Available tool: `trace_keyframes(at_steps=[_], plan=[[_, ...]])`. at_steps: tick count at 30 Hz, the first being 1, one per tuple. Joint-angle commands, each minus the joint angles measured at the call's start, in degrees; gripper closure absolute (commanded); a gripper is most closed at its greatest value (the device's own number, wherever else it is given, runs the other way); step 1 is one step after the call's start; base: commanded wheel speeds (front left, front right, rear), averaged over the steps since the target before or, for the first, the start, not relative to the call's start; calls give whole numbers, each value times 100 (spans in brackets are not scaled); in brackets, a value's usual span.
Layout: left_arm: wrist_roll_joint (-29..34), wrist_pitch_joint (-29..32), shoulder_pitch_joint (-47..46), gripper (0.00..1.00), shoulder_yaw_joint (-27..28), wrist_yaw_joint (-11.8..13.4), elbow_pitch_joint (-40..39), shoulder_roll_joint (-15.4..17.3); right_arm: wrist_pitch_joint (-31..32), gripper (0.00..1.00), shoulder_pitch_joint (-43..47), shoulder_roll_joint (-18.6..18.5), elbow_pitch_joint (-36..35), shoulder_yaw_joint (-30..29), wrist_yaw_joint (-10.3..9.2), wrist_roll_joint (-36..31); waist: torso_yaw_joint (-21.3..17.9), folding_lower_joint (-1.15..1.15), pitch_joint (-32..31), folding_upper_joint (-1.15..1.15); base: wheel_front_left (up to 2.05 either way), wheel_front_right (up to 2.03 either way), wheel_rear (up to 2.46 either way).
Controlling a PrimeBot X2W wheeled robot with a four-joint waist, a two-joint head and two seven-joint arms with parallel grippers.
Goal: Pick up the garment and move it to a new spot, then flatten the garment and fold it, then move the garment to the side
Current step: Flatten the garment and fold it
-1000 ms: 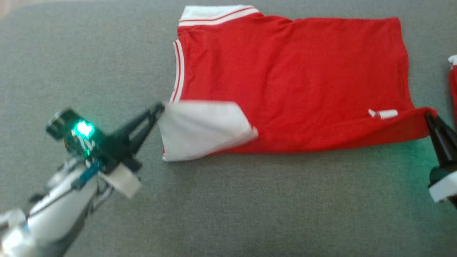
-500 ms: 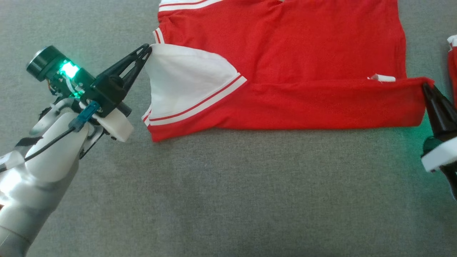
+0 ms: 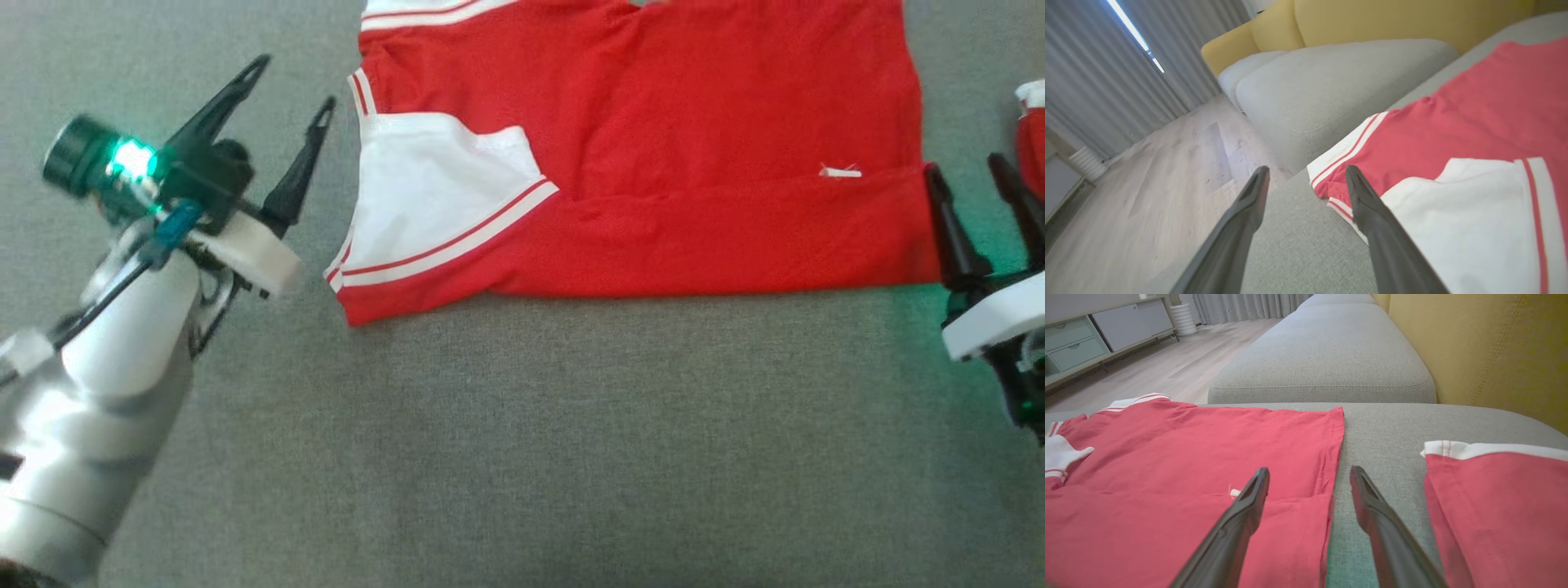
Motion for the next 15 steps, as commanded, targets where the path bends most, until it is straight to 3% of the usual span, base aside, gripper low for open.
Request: trace_keyframes(at_steps=[1, 10, 15], plan=[[-230, -27, 121, 0, 388, 132, -75, 128, -98, 0, 29, -72, -46, 70, 37, 38, -17, 0, -115, 0, 0, 0, 0], [-1422, 98, 1963, 0, 861, 612, -295, -570, -202, 0, 437, 121, 171, 25, 37, 133, -28, 0, -576, 0, 0, 0, 0], [-1772, 460, 2413, 0, 910, 762, -203, -807, -205, 0, 515, 129, 134, -3, 37, 120, -79, 0, -619, 0, 0, 0, 0]])
